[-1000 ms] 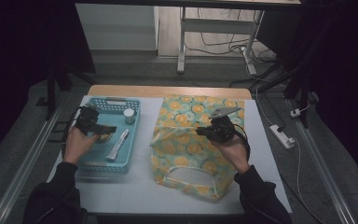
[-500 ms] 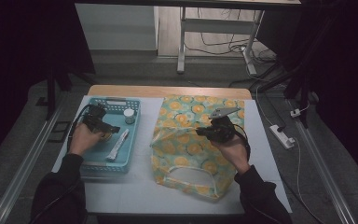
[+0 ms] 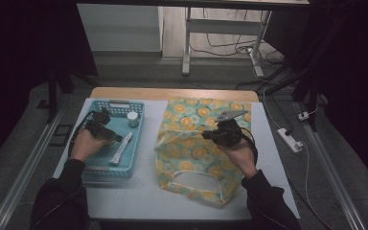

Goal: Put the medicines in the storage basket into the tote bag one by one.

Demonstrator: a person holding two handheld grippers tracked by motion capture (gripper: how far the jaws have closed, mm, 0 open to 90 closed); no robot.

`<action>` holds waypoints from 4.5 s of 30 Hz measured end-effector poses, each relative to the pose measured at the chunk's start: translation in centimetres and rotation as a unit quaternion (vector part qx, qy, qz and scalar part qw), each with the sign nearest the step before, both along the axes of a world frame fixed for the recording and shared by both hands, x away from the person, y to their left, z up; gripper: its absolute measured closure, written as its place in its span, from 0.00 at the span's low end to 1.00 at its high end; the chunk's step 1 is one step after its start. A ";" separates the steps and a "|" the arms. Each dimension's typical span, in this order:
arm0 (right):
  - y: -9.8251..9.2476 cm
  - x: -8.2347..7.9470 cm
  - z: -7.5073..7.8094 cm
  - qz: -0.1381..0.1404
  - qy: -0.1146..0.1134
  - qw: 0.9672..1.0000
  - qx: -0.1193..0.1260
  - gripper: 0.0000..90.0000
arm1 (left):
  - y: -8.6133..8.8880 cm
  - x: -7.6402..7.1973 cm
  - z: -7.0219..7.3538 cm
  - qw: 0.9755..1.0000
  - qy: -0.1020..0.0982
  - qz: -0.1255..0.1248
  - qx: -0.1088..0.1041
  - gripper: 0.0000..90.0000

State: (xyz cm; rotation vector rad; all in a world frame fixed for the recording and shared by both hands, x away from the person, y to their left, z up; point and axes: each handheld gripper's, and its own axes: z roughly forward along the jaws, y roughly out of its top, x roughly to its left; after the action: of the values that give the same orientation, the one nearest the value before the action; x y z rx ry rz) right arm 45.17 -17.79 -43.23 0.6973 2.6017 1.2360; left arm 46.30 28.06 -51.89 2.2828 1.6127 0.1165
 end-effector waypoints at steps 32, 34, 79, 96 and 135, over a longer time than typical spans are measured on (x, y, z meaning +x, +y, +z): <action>-0.4 0.1 0.3 -0.008 -0.006 1.000 0.016 1.00 | -0.6 -2.7 3.9 0.998 -0.055 -0.018 -0.027 0.22; -0.4 0.1 0.3 -0.007 -0.006 1.000 0.016 1.00 | -0.9 -2.9 4.3 0.997 -0.063 -0.026 -0.033 0.22; -0.4 0.2 0.2 -0.010 -0.008 1.000 0.022 1.00 | -10.2 -8.2 8.8 0.968 -0.133 -0.188 -0.099 0.23; -0.3 0.3 0.0 -0.011 -0.004 1.000 0.022 1.00 | -15.6 -8.6 9.3 0.952 -0.135 -0.249 -0.117 0.22; -0.5 0.5 0.4 -0.019 -0.019 0.999 0.036 1.00 | -26.4 -4.6 5.0 0.934 -0.114 -0.316 -0.121 0.22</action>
State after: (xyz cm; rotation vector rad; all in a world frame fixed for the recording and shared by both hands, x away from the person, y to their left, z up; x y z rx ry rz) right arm 45.68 -18.26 -42.79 0.7246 2.5120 1.3241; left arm 41.66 1.63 -46.88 2.3616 0.6827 0.0168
